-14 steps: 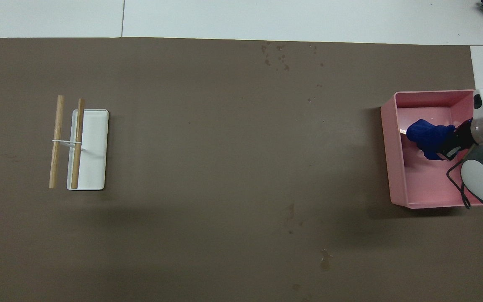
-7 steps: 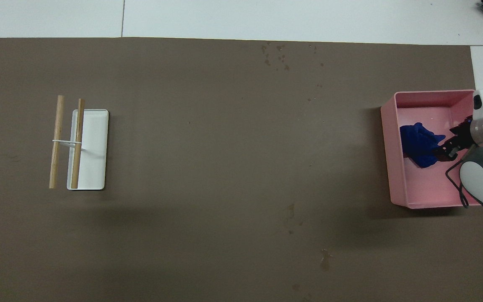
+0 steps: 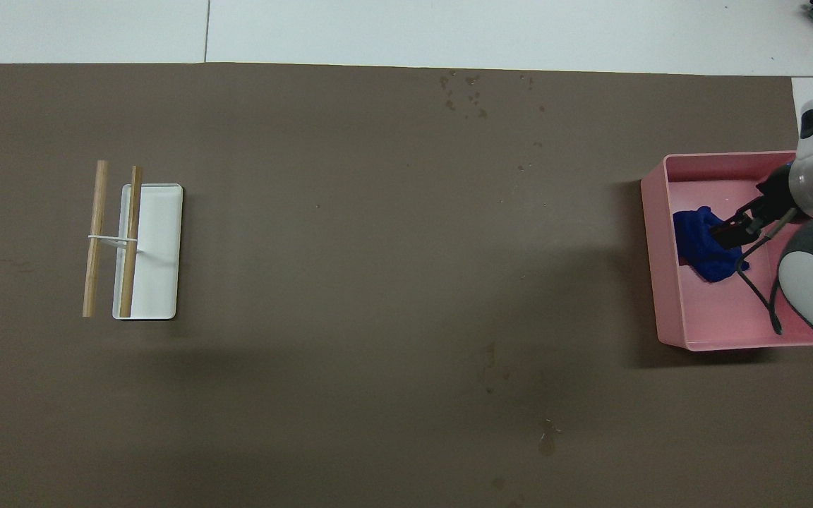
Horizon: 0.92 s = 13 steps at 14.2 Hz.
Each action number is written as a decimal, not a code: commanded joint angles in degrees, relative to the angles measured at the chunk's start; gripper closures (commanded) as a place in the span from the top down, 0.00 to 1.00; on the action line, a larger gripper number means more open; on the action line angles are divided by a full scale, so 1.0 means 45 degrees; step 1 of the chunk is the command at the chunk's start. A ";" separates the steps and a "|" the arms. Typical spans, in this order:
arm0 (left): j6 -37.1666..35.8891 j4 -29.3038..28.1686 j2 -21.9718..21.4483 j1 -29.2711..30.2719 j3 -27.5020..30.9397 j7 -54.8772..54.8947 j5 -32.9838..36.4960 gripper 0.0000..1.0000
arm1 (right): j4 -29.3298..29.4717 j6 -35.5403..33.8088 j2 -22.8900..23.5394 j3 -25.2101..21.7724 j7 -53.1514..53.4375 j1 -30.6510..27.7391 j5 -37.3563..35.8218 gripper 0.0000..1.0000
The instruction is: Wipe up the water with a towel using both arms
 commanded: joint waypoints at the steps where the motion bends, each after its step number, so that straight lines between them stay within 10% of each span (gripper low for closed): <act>1: 0.0051 -0.0240 -0.0247 -0.0039 0.0023 -0.0154 -0.0120 1.00 | 0.0824 -0.1300 -0.0175 0.1480 0.2733 -0.0003 0.0215 1.00; 8: 0.0051 -0.0240 -0.0247 -0.0039 0.0023 -0.0154 -0.0120 1.00 | 0.1080 -0.2027 -0.0758 0.2168 0.3856 0.0271 0.0370 1.00; 13: 0.0051 -0.0240 -0.0247 -0.0039 0.0023 -0.0154 -0.0120 1.00 | 0.1003 -0.1345 -0.4076 0.1855 0.3642 -0.0488 0.4762 1.00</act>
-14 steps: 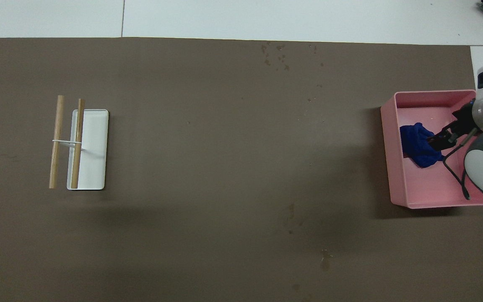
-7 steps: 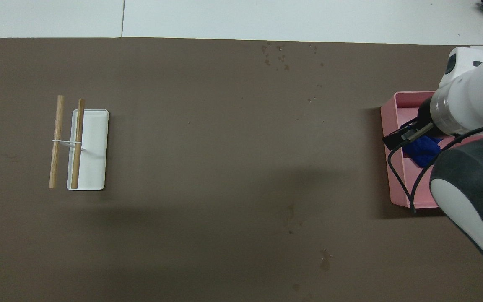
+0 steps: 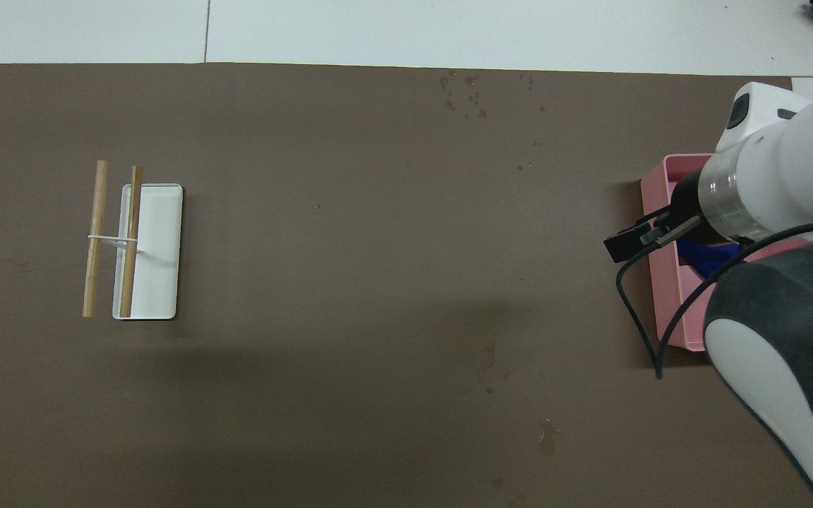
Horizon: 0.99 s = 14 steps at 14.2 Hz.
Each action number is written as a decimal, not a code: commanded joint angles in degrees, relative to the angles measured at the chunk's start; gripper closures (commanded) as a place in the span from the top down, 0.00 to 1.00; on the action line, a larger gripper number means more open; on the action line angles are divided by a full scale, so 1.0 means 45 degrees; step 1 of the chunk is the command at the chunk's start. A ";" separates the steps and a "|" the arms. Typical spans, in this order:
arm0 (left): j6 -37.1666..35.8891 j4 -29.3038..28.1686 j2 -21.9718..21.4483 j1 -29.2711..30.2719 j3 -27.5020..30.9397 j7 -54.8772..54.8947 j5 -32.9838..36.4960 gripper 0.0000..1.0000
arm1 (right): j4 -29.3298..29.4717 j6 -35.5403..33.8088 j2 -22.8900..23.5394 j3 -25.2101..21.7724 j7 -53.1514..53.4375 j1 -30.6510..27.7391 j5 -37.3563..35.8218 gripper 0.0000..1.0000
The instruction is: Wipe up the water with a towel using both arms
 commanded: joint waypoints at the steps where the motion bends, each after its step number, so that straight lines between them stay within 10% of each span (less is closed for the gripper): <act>1: 0.0051 -0.0240 -0.0247 -0.0039 0.0023 -0.0153 -0.0120 1.00 | -0.0251 0.0527 -0.2182 -0.0169 -0.0261 -0.0922 0.1744 1.00; 10: 0.0051 -0.0240 -0.0247 -0.0039 0.0023 -0.0153 -0.0120 1.00 | -0.0096 0.0236 -0.1815 -0.1006 -0.0613 -0.0478 0.2160 1.00; 14: 0.0051 -0.0240 -0.0247 -0.0039 0.0023 -0.0153 -0.0120 1.00 | -0.0076 0.0177 -0.1854 -0.3755 -0.0613 0.2096 0.2160 1.00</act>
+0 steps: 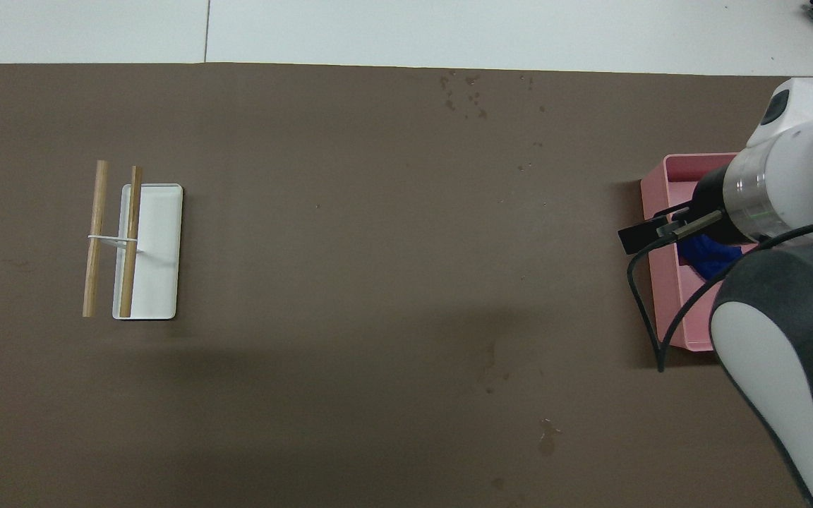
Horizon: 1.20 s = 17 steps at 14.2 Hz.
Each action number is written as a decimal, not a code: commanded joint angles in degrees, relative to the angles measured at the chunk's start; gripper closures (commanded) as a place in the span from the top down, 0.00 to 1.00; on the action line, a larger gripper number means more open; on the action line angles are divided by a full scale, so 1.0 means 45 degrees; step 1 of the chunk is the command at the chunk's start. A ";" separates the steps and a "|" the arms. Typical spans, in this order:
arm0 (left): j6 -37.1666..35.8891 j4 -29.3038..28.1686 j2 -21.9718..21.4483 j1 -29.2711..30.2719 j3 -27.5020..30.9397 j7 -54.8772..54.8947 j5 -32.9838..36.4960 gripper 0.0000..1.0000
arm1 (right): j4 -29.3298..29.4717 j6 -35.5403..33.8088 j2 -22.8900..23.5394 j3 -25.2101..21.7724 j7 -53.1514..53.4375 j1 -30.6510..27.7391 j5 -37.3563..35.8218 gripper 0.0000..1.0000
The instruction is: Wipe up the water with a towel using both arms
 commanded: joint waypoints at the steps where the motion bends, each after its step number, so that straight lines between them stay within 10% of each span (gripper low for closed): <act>1: 0.0051 -0.0259 -0.0247 -0.0039 0.0023 -0.0153 -0.0120 1.00 | 0.0008 -0.0003 -0.0089 -0.2225 -0.0299 0.2122 0.0361 1.00; 17: 0.0051 -0.0259 -0.0247 -0.0039 0.0023 -0.0153 -0.0120 1.00 | 0.0008 0.0035 -0.0206 -1.3654 -0.0318 1.3376 0.0361 1.00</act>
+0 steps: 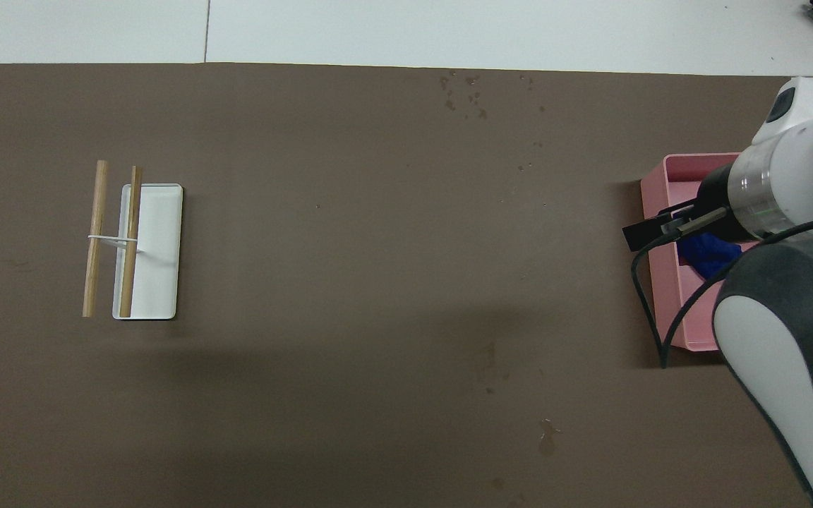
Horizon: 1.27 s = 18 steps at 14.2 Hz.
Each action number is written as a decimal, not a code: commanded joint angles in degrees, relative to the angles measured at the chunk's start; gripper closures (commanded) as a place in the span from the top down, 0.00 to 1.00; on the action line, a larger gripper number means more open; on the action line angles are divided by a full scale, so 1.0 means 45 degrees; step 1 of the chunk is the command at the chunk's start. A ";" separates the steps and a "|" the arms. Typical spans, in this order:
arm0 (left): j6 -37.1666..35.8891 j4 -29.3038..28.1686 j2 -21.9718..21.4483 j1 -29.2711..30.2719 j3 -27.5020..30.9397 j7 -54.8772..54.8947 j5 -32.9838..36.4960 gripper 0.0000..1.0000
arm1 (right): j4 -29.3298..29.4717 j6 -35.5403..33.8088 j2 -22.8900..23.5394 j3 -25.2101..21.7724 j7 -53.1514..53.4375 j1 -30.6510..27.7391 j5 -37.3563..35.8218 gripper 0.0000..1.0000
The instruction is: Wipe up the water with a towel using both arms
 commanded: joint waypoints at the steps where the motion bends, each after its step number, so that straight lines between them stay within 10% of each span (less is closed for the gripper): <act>1: 0.0051 -0.0240 -0.0247 -0.0039 0.0023 -0.0153 -0.0120 1.00 | -0.0043 0.0036 -0.0179 -0.1460 -0.0299 0.1342 0.0350 1.00; 18: 0.0051 -0.0259 -0.0247 -0.0039 0.0023 -0.0153 -0.0120 1.00 | 0.0528 -0.0243 -0.0002 -0.3631 -0.0690 0.2341 0.0448 1.00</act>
